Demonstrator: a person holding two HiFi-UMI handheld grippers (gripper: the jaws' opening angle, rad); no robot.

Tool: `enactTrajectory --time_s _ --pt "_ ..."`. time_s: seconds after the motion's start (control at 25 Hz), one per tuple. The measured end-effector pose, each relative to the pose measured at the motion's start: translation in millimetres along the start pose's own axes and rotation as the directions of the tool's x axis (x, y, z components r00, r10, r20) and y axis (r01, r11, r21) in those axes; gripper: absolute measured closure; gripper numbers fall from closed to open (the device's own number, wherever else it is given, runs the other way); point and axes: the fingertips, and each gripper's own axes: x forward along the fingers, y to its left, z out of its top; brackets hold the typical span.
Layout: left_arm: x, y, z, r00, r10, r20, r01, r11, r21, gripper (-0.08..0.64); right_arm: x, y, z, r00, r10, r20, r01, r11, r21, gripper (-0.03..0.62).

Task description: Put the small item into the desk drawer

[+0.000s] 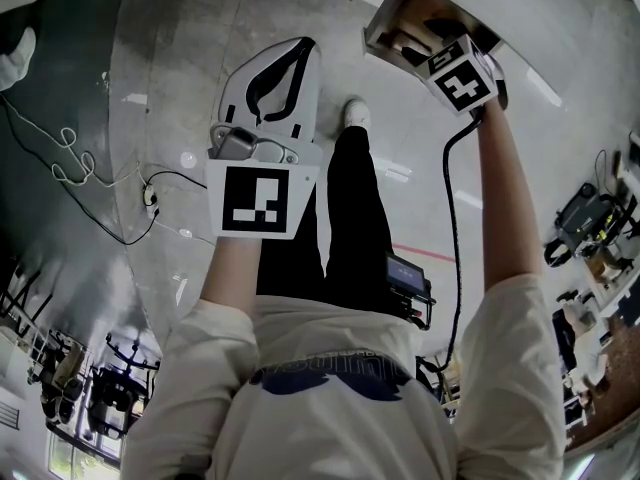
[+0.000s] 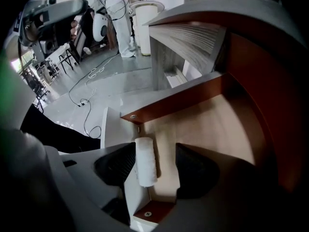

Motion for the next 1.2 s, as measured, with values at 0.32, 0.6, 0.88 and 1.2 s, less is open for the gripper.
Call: enactTrajectory --time_s 0.32,0.6,0.88,1.2 --pt "-10 -4 21 1.000 -0.011 0.019 0.010 1.000 0.014 0.552 -37 5 14 0.991 -0.047 0.123 0.037 0.996 0.083 0.337" --pt "-25 -6 66 0.997 -0.014 0.073 0.013 1.000 0.021 0.551 -123 -4 38 0.901 -0.183 0.393 0.068 0.954 0.291 0.341" --pt "-53 -5 124 0.992 0.000 0.130 -0.001 1.000 0.013 0.552 -245 -16 57 0.718 -0.419 0.556 0.142 0.870 0.472 0.401" --pt "-96 -6 201 0.979 0.023 0.200 -0.029 0.999 0.027 0.552 -387 -18 60 0.478 -0.649 0.592 0.088 0.706 0.703 0.489"
